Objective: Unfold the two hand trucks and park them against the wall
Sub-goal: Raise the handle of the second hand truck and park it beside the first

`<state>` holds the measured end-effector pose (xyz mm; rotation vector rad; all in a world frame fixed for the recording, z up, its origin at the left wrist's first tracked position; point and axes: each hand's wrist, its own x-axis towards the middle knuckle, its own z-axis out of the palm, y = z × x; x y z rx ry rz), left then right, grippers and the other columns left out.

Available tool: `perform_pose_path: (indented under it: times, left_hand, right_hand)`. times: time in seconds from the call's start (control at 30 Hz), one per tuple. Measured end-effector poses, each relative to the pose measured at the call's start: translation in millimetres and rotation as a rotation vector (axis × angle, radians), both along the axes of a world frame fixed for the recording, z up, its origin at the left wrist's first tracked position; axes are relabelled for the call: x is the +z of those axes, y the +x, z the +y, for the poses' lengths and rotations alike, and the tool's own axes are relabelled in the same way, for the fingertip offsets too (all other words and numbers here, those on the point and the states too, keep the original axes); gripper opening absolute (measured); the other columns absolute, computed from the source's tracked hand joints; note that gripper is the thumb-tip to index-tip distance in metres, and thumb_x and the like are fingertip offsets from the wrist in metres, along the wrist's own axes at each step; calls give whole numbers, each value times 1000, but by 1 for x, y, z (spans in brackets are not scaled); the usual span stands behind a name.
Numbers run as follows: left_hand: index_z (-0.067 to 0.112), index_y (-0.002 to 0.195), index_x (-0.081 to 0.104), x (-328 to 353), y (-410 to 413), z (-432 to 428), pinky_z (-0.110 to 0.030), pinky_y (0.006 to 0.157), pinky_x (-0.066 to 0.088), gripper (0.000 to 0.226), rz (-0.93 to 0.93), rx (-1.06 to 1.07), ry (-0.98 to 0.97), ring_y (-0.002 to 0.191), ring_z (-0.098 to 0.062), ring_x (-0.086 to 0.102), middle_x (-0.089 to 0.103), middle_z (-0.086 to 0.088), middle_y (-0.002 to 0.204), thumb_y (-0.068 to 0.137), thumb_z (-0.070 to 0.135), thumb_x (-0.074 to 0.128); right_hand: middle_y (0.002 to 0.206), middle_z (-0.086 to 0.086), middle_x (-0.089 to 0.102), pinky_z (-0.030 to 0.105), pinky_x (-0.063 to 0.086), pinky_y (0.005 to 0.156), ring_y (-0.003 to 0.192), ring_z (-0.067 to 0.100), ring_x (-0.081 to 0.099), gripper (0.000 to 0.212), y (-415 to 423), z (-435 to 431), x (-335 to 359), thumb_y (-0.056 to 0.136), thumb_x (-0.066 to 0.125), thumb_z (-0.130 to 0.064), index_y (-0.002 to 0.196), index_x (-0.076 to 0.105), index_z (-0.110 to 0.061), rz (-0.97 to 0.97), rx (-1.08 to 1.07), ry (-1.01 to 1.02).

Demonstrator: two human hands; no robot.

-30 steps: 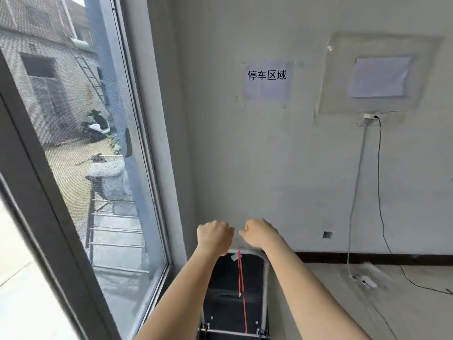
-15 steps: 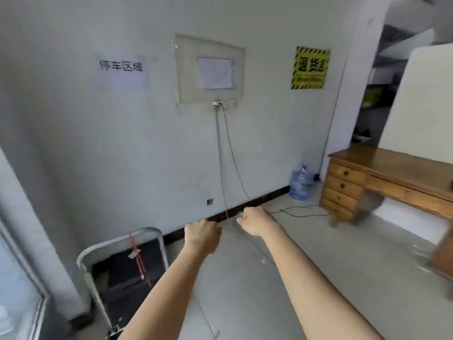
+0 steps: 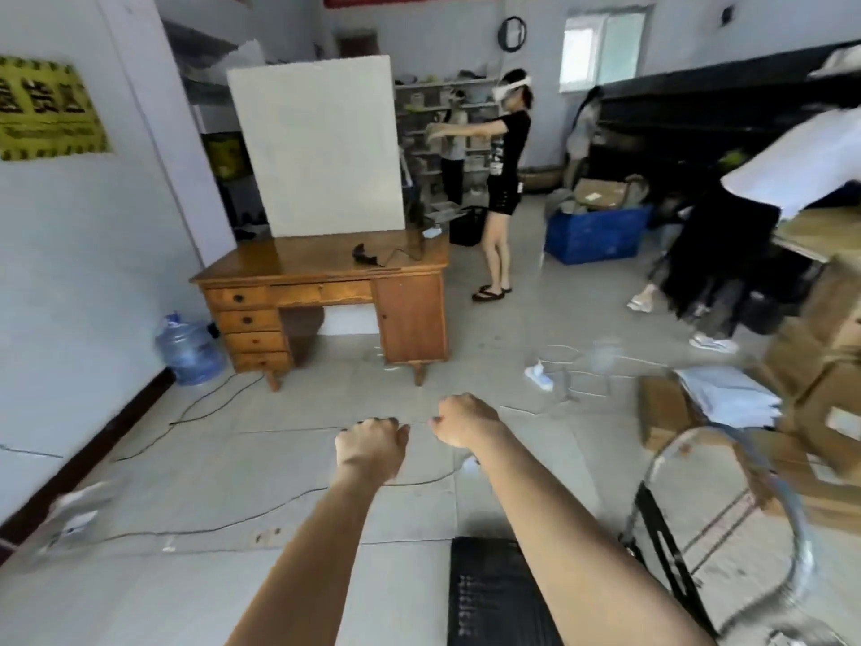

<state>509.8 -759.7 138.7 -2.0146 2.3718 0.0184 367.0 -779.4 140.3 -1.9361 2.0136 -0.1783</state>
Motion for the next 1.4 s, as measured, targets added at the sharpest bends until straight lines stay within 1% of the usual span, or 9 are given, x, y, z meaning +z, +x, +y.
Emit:
perform_pose_path:
  times: [0.2, 0.43, 0.63, 0.73, 0.9, 1.0, 1.1, 1.3, 1.4]
  left_hand:
    - [21, 126, 55, -46, -190, 26, -34, 88, 44, 47, -12, -127, 103, 114, -29, 55, 58, -10, 128, 102, 44, 21]
    - [19, 128, 54, -106, -323, 73, -35, 87, 43, 50, -84, -232, 241, 116, -28, 53, 56, -10, 130, 102, 44, 19]
    - [16, 122, 56, -142, -385, 84, -34, 78, 42, 50, -123, -335, 318, 108, -28, 57, 59, -9, 121, 102, 43, 20]
    - [15, 119, 59, -149, -409, 75, -32, 74, 40, 50, -126, -375, 313, 104, -27, 59, 61, -9, 118, 102, 42, 20]
    - [15, 120, 58, -154, -436, 50, -32, 77, 42, 52, -152, -415, 314, 105, -27, 59, 61, -8, 118, 102, 45, 19]
    - [15, 118, 59, -157, -445, 39, -31, 76, 41, 51, -153, -407, 330, 105, -26, 59, 61, -8, 116, 102, 44, 20]
    - [16, 113, 61, -158, -459, 29, -29, 71, 38, 48, -157, -390, 320, 101, -25, 60, 63, -6, 112, 103, 42, 21]
    - [16, 110, 63, -170, -504, 19, -28, 67, 36, 49, -130, -306, 324, 97, -24, 61, 65, -4, 107, 102, 42, 21]
    - [16, 111, 63, -180, -533, 19, -29, 70, 39, 43, -109, -224, 344, 100, -25, 62, 65, -5, 110, 102, 37, 26]
  right_hand:
    - [123, 13, 56, 31, 38, 76, 109, 32, 54, 34, -195, 47, -52, 91, 44, -32, 114, 55, -10, 31, -146, 92]
    - [113, 18, 61, 33, 41, 72, 100, 34, 57, 37, -325, 110, -117, 92, 43, -35, 107, 57, -4, 30, -193, 233]
    - [87, 12, 57, 32, 41, 63, 78, 29, 54, 36, -382, 127, -144, 92, 41, -36, 99, 57, -4, -14, -291, 272]
    - [71, 5, 51, 30, 40, 58, 73, 27, 56, 27, -402, 120, -148, 91, 42, -33, 88, 52, -8, -30, -341, 275]
    - [89, 9, 62, 29, 40, 57, 76, 24, 57, 21, -429, 98, -151, 89, 45, -25, 91, 56, -8, -55, -377, 270]
    - [93, 8, 61, 29, 36, 54, 81, 24, 57, 24, -445, 86, -151, 90, 44, -25, 98, 57, -6, -38, -363, 283]
    - [95, 9, 62, 31, 41, 64, 88, 27, 58, 24, -466, 74, -153, 89, 46, -24, 101, 57, -7, 18, -324, 278]
    - [66, 1, 48, 30, 41, 64, 75, 25, 55, 16, -509, 46, -163, 90, 44, -21, 79, 51, -11, -5, -212, 225]
    - [63, 1, 44, 29, 38, 62, 72, 27, 54, 16, -536, 26, -171, 88, 46, -17, 74, 47, -9, -2, -112, 206]
